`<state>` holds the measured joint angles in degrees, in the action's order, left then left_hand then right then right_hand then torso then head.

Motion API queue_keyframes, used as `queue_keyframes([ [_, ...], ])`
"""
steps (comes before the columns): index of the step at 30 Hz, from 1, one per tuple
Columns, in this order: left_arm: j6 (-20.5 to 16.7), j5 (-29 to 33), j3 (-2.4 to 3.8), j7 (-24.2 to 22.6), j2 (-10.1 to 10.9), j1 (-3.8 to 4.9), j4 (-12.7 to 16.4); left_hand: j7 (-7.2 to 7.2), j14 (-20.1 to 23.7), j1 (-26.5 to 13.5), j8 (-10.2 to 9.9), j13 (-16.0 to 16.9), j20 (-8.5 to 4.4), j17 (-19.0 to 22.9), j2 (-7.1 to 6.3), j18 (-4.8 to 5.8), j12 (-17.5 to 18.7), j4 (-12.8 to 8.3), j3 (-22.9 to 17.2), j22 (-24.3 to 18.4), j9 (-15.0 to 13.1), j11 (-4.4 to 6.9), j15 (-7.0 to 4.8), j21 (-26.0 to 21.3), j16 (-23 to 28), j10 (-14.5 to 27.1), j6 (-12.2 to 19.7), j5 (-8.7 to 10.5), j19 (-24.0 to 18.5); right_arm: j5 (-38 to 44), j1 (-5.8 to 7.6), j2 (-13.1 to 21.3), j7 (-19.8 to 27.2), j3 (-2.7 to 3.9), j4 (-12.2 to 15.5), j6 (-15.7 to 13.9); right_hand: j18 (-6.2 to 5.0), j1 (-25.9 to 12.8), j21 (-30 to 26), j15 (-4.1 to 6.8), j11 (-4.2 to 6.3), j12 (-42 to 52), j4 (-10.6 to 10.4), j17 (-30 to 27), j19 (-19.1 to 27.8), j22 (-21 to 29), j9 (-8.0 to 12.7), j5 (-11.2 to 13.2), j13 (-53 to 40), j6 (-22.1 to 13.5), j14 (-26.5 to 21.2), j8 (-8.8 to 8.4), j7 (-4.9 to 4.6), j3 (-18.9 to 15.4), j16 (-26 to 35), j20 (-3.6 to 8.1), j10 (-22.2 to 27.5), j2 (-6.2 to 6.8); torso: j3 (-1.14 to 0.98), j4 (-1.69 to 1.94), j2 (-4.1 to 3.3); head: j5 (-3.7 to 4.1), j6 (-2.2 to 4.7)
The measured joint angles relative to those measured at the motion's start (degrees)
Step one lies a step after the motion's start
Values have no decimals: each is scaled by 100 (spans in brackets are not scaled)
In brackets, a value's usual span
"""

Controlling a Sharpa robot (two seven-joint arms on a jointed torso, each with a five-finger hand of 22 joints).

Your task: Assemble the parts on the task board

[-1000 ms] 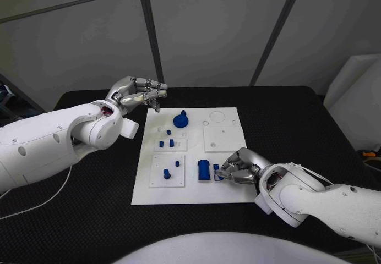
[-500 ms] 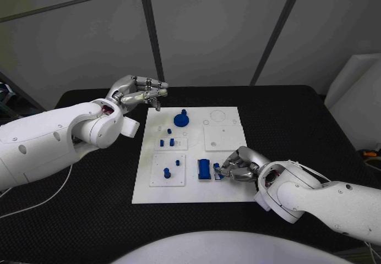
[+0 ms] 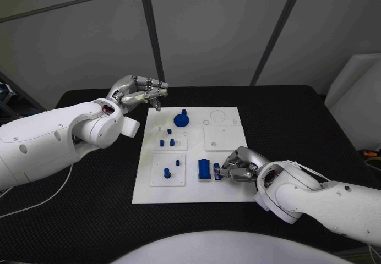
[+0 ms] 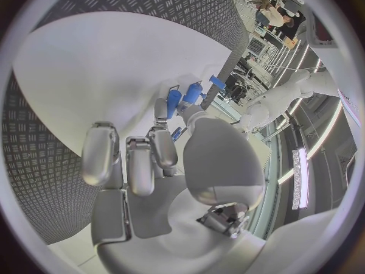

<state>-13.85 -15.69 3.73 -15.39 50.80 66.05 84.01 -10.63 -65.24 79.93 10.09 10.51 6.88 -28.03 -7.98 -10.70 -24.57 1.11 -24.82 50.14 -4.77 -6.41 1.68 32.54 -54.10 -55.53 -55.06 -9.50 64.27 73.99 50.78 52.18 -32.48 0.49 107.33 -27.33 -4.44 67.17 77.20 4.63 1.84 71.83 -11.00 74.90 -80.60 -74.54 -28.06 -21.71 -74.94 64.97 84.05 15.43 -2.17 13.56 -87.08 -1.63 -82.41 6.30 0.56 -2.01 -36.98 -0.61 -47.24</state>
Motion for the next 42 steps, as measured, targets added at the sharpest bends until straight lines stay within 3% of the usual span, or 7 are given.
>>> queue_keyframes([
  [3, 2, 1, 0, 2, -1, 0, -2, 0, 3, 0, 0, 0, 0, 1, 0, 0, -1, 0, 0, 0, 0, 1, -3, 0, 0, 1, 0, 0, 0, 15, -3, 1, -12, -2, 5, 19, 0, -168, 0, 20, 17, 45, -150, 0, 0, -6, -46, -478, 0, 1, -20, 71, 1, -211, 0, 0, -17, -7, 0, -1, 0, 0, -5],
  [5, 4, 1, 0, 4, -2, 0, -4, 0, 3, 0, 0, 0, 0, 0, 0, 0, -1, 0, 0, 0, 0, 1, -3, 0, 0, 1, 0, 0, 0, 29, -5, 4, -16, -4, 8, 30, 0, -273, 22, 20, 19, 45, -254, 0, 0, -14, -73, -601, 0, 1, -20, 85, 1, -336, 0, 0, -22, -6, 1, -1, 0, 3, -6],
  [13, 13, 2, 0, 9, -6, 0, -11, 0, 3, 0, 0, -1, 0, 0, 0, 1, -1, 0, 0, 1, 0, 1, -2, 0, 0, 1, 0, 0, 0, 71, -9, 14, -18, -6, 23, 47, 0, -439, 22, 32, 1, 72, -510, 0, 0, -21, -118, -486, 0, 1, -9, 150, 1, -702, -24, 0, -41, 9, 1, -2, 1, 13, -7],
  [18, 18, 3, 0, 12, -8, 0, -17, 0, 3, 0, 0, -1, 0, 0, 0, 0, -1, 0, 0, 1, 0, 1, -2, 0, 0, 1, 0, 0, 0, 94, -9, 25, -16, -7, 37, 48, 0, -502, 22, 41, 1, 72, -553, 0, -20, -22, -143, -88, 1, 1, 0, 204, 2, -948, -24, 20, -41, -54, 1, -2, 1, 19, -2],
  [27, 23, 5, 0, 19, -8, 0, -32, 0, 3, 0, 0, 3, 0, -1, 0, 0, 0, 0, 0, 1, 0, 1, -2, 0, 0, 1, 0, 0, 0, 128, -9, 91, 28, -7, 64, 43, 0, -427, 22, 40, 22, 72, -471, 0, -20, -40, -167, 63, 1, -21, 0, 235, 24, -1106, -24, 20, -61, -120, 1, 1, 1, 13, -1],
  [34, 27, 5, 0, 21, -13, 0, -40, 0, 3, 0, 13, 3, 0, 4, 0, 0, 0, 0, 0, -5, 0, 1, -2, 0, 0, 0, 0, 0, 0, 190, -10, 132, 118, -7, 57, 114, 0, 260, 22, 40, 22, 72, -123, 0, -20, -39, -184, 1043, 0, -87, 0, 299, 5, -1293, -23, 20, -61, -204, 0, 3, 3, 23, 4],
  [42, 30, 6, 0, 23, -19, 0, -43, 0, 3, 0, 21, 2, 0, 4, 0, 0, 0, 0, 0, -5, 0, 0, -2, 0, 0, 0, 0, 0, 0, 356, -10, 100, 207, -7, -60, 242, 0, 469, 22, 40, 21, 72, -37, 0, -20, -38, -187, 1356, -3, -87, 0, 336, 5, -1427, -23, 20, -61, -323, -2, 4, -3, 18, -9],
])
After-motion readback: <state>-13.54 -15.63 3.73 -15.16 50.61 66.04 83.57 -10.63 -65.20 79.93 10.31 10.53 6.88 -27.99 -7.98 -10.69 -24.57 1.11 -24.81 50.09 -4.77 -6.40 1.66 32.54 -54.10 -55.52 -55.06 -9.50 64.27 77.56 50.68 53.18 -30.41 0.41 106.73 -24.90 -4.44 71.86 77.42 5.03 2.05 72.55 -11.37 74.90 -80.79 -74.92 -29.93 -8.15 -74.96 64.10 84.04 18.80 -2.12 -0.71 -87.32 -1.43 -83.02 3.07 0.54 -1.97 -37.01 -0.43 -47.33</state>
